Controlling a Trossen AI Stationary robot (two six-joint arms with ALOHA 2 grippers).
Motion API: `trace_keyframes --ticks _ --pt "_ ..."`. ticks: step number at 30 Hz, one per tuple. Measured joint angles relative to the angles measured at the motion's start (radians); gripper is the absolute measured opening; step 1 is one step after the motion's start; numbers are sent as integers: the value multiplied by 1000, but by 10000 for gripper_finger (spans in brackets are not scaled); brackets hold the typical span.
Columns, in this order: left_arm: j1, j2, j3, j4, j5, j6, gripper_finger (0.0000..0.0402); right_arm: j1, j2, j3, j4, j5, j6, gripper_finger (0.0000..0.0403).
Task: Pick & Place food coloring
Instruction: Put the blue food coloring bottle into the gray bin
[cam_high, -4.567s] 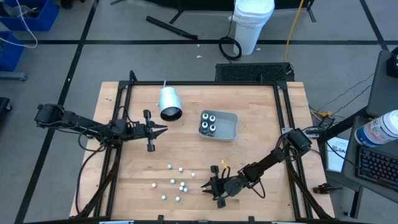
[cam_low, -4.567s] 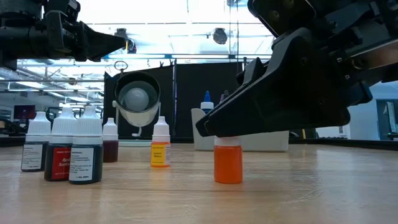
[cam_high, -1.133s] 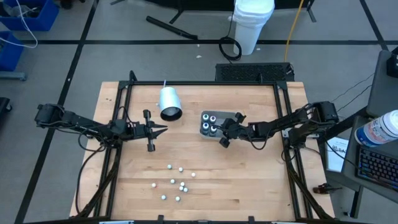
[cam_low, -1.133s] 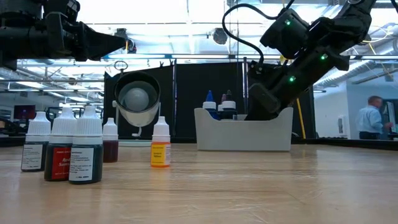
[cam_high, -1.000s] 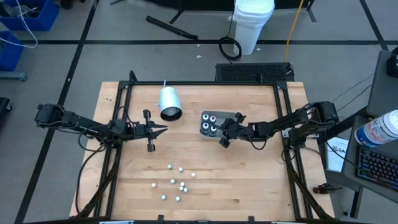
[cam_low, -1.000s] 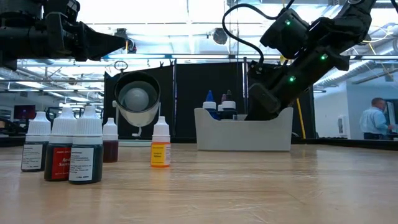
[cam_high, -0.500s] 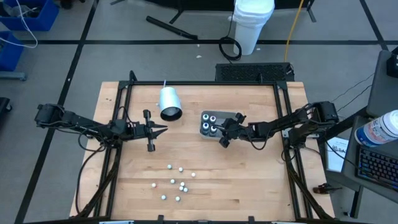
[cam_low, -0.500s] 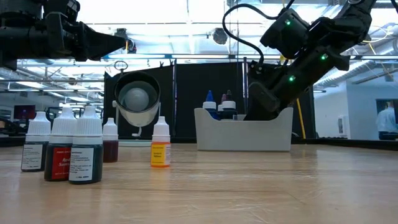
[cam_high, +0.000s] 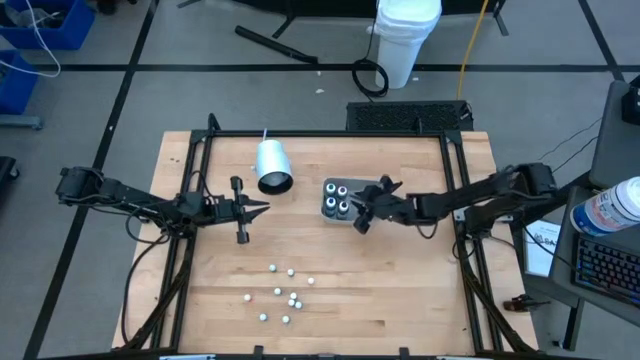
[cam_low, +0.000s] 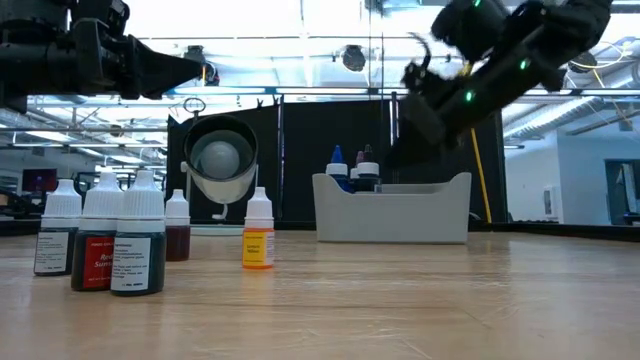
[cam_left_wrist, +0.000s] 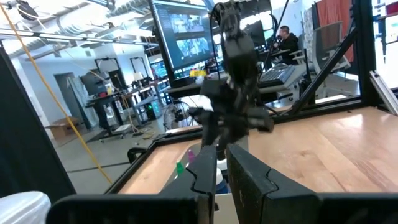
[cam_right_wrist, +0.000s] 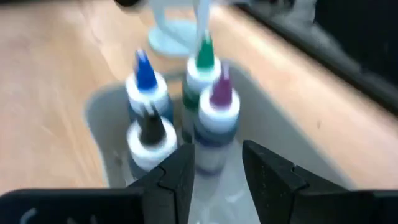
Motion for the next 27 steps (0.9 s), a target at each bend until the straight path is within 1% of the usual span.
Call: trace_keyframes --ticks 3,5,8,11,13,15,18,20,24,27 --pt "0 0 0 -12 0 0 47 39 -82 0 6 28 -60 125" --pt "0 0 0 -21 0 0 47 94 -132 0 22 66 -123 116" --pt "0 0 0 -26 0 -1 47 207 -188 0 68 124 -236 86" --pt "0 0 0 -27 0 -2 47 319 -218 0 113 128 -320 45" --pt "0 0 0 -27 0 -2 47 388 -219 -11 166 127 -345 17" --pt "0 0 0 -26 0 -2 47 445 -204 -32 238 126 -367 5" --pt "0 0 0 -26 0 -15 47 505 -168 -74 383 135 -393 8" --pt "0 0 0 -26 0 -34 47 535 -139 -99 475 159 -417 4" --pt "0 0 0 -26 0 -36 47 575 -97 -152 539 174 -428 2" --pt "0 0 0 -26 0 -37 47 602 -87 -215 640 176 -429 1"
